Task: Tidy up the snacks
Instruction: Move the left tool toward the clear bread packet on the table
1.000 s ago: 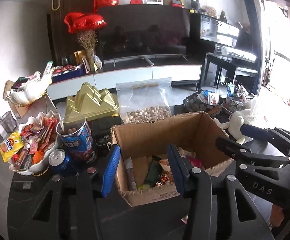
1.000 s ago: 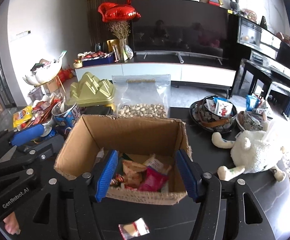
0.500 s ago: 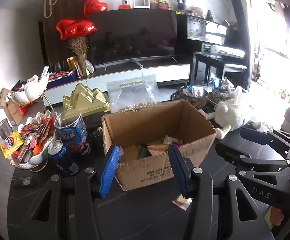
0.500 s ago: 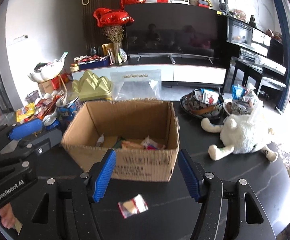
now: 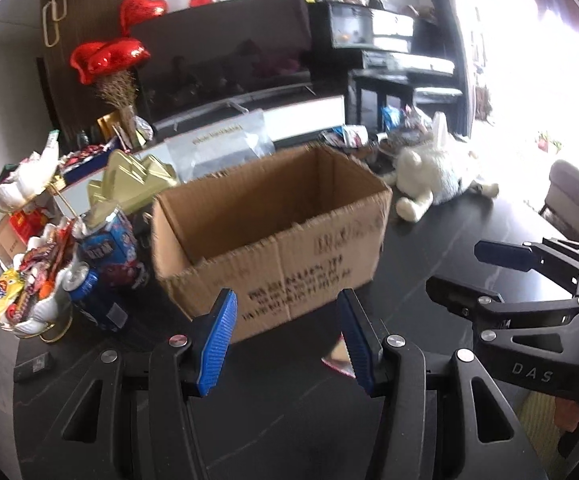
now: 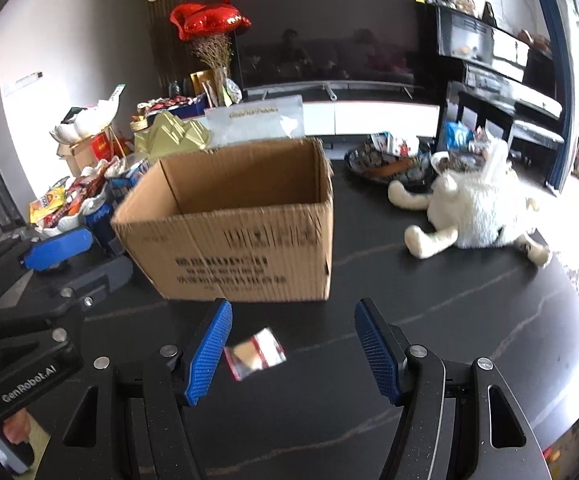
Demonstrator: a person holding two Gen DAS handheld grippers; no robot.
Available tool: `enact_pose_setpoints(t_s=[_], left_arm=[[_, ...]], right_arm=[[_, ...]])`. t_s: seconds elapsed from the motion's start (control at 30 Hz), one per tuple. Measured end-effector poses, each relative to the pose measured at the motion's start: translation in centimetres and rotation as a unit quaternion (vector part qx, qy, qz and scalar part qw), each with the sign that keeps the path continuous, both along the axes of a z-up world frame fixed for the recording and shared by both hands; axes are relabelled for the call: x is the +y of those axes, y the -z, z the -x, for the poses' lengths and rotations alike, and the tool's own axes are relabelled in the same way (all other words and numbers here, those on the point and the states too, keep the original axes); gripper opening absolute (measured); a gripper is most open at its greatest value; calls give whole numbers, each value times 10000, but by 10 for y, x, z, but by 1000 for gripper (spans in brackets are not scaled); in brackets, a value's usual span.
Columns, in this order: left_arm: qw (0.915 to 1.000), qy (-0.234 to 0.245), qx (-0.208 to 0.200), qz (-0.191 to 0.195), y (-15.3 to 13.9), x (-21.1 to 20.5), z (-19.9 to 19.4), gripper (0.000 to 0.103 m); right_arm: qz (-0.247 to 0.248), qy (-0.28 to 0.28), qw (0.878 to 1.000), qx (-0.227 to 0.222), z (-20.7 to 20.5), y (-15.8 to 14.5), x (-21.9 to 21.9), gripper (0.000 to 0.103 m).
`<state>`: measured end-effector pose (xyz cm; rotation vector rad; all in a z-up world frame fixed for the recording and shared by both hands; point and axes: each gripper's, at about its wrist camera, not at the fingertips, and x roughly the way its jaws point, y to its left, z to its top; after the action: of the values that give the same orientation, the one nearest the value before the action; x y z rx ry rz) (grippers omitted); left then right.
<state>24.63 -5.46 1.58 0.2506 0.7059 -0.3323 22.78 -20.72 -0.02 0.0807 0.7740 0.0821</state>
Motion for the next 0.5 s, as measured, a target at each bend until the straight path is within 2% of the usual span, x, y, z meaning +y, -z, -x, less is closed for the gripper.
enact_pose_setpoints(t_s=[0.5], left_arm=[[9973, 400, 591, -152, 60, -17, -4, 51]], right_arm=[[-270, 227, 9957, 854, -3, 73, -16, 65]])
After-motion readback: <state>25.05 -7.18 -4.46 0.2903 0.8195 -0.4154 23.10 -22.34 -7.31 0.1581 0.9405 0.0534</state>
